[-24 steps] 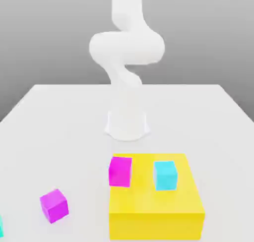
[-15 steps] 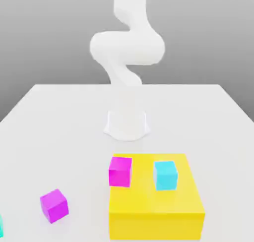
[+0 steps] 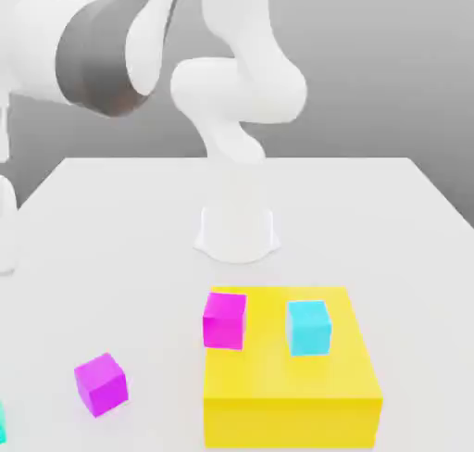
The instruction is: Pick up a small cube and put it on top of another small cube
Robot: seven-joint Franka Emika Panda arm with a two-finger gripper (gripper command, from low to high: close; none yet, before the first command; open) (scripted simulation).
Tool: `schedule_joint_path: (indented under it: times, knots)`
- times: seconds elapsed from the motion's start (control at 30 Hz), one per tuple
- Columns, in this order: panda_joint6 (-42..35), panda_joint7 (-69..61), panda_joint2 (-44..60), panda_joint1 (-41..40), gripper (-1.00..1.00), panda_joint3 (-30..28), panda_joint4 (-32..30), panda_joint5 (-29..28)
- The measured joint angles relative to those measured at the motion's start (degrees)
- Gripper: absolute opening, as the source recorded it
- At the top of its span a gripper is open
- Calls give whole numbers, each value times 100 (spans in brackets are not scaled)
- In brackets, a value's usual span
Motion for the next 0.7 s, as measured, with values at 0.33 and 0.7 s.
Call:
schedule_joint_path:
  times: [0.33, 0.7]
  knots:
    - [754, 5, 2077, -681, 0, 22, 316, 853]
    - [570, 36, 1849, -654, -100, -24, 264, 819]
